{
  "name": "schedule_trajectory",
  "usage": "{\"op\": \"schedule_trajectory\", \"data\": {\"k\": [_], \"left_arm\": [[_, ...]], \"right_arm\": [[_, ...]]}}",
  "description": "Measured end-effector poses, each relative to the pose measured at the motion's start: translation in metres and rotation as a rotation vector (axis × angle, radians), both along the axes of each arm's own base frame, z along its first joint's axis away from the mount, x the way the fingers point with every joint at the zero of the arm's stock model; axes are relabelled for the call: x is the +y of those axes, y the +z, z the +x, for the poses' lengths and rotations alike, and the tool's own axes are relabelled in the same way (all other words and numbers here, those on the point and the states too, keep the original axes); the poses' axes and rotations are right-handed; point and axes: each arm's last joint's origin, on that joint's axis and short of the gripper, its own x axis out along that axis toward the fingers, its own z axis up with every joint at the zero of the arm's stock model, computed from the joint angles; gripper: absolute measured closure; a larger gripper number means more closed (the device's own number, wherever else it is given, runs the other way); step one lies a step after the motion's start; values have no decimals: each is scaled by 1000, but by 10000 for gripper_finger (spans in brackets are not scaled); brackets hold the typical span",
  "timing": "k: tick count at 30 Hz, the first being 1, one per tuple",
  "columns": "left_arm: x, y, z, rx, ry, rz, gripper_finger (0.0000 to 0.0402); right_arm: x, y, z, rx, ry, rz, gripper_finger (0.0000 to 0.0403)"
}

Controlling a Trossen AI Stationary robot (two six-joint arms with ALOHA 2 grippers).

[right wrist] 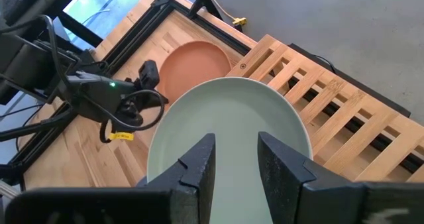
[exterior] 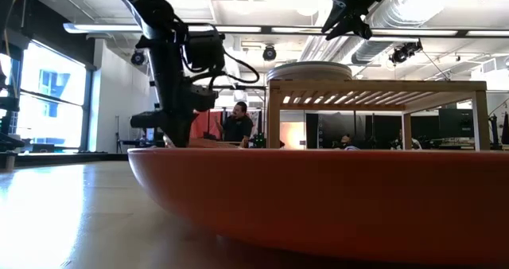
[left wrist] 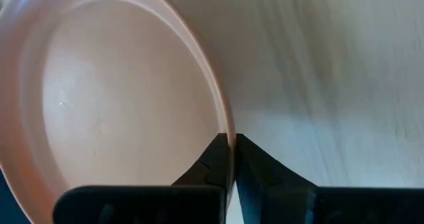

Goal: Place and stack plates onto a shelf
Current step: Stack the light brown plate on top of the light blue

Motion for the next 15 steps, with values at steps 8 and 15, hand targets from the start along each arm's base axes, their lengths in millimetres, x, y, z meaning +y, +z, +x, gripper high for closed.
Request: {"op": "schedule_trajectory", "data": {"k": [8,15], "left_arm": [[-2,29,-14,-5,22,71,400],[-7,63,-32,-61,38,133,401]], "right_arm": [[3,-1,2,6,11,7,308],[13,-1,12,5,59,9,308]]}}
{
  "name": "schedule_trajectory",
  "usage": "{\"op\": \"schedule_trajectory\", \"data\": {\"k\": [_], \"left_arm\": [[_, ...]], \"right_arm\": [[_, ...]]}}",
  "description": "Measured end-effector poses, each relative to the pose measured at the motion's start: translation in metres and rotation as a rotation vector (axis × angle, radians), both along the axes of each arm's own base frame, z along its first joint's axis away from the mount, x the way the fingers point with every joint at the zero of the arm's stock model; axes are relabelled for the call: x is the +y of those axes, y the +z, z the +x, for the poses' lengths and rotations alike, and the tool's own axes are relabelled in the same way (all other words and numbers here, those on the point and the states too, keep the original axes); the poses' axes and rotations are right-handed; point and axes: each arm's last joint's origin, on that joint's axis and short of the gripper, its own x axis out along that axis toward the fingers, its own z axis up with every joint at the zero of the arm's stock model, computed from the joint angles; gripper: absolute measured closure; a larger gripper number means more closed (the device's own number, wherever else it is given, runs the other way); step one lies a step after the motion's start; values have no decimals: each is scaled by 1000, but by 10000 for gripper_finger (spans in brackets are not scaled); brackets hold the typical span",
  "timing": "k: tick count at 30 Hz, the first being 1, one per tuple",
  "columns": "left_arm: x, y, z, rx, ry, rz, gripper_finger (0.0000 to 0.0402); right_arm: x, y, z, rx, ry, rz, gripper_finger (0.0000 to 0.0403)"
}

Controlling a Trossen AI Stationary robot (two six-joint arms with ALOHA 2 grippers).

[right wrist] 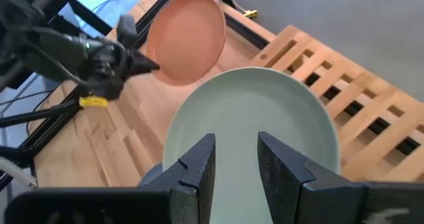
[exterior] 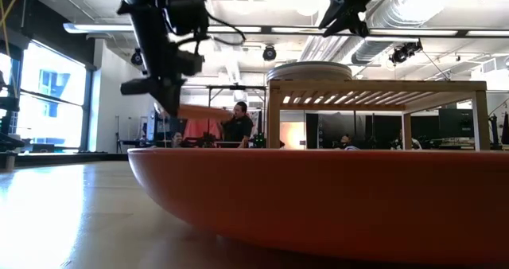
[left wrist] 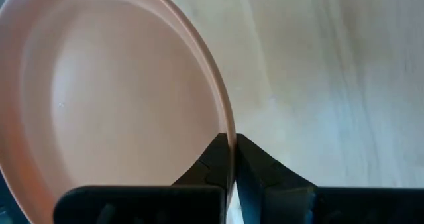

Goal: Place and stack plates onto a shelf
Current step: Stack the light brown plate on top of the light blue

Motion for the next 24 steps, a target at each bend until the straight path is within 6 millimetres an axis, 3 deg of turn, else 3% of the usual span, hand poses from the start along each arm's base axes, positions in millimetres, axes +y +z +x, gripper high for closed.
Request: {"op": "schedule_trajectory", "data": {"k": [13,24], "left_arm": [[-16,48,-30,-140,-30,91,401],[-56,62,-31,-149,-272,129,401]], "right_arm": [[20,-1,17,36,-74,18,308],[61,0,44,21,-131,71,308]]}}
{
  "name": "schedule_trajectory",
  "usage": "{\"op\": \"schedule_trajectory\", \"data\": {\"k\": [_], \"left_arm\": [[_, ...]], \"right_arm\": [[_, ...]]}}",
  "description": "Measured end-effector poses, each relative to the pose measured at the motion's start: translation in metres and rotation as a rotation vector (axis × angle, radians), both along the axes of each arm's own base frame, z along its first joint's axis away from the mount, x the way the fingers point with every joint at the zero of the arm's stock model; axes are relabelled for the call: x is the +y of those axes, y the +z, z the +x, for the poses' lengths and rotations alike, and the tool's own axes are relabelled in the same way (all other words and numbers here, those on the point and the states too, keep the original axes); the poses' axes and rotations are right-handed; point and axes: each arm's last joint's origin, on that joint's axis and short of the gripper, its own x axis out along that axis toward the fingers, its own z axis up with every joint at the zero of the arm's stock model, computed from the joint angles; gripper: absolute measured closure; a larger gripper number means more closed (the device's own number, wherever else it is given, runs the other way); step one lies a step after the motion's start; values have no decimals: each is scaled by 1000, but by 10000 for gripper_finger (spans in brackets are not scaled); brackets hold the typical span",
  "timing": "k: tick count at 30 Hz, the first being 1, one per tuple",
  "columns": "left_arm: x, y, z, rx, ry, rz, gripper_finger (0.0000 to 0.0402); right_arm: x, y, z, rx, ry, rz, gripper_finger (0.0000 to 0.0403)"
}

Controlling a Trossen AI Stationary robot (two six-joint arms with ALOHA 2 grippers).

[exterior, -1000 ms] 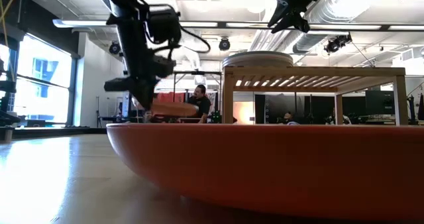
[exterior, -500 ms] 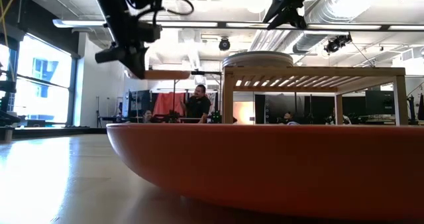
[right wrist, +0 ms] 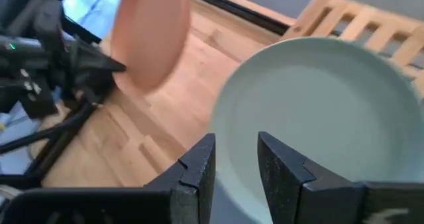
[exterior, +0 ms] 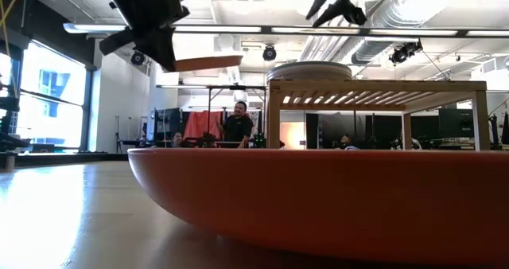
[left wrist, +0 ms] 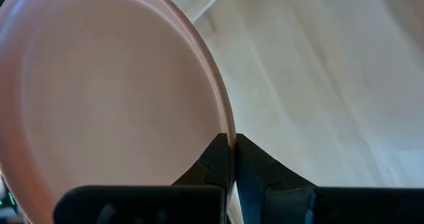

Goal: Place and stack plates onto a shelf
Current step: Stack the light brown plate on top of the light blue

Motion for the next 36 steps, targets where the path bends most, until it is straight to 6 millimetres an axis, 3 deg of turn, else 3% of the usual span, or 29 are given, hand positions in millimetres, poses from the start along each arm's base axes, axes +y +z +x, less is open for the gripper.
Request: {"op": "schedule_trajectory", "data": {"k": [18,24,36], "left_arm": [[-59,0,3,3,-271,6,401],[-73,0,2,-20,-300,-20,401],[-85,-1,1,-11,-352,-24,401]], "right_arm": [[87,1,26,-36,-32,30,308],[104,-1,31,-39,-60,44,308],[119,-32,73,6,-18,60,308]]}}
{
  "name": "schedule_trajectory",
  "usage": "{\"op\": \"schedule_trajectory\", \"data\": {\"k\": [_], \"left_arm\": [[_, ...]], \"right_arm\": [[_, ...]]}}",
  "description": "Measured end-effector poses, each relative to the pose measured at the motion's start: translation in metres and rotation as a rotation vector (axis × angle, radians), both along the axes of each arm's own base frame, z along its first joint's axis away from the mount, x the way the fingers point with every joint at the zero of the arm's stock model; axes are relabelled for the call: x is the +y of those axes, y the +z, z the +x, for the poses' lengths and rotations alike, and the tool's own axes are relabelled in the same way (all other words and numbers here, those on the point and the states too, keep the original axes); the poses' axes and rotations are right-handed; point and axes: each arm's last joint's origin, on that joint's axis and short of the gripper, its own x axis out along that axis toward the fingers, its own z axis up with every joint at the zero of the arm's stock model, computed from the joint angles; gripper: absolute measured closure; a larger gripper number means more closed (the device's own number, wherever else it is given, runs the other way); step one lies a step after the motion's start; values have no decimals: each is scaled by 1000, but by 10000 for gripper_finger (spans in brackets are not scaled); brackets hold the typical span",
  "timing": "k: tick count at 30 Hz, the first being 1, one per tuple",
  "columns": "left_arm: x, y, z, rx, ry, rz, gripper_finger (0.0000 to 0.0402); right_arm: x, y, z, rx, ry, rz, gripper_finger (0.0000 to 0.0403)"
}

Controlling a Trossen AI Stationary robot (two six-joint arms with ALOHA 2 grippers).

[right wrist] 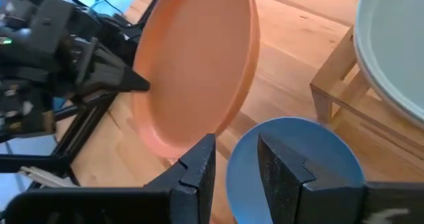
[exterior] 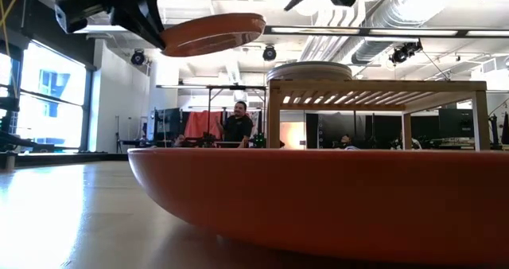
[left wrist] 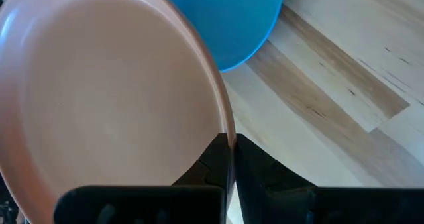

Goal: Place and stack plates onto a shelf
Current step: Stack the light brown plate on top of the light blue

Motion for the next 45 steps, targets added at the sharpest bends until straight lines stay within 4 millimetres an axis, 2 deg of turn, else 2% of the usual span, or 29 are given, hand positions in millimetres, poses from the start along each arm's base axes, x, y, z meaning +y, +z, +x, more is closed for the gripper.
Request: {"op": "schedule_trajectory", "data": {"k": [7,16,40,45], "left_arm": [[0,0,0,3,-1,-1,401],[0,0,0,-3,-2,-4,401],[-1,3,4,-52,-3,-16,401],[-1,4,5,-61,-2,-18,401]], "right_arm": [[-2,-13,13,27,-30,-23,308],[-11,-19,28,-15,-57,-28,308],[-15,-27,33,5,-69,-34,309],[-16,-27,33,7,-68,-31,338]]}}
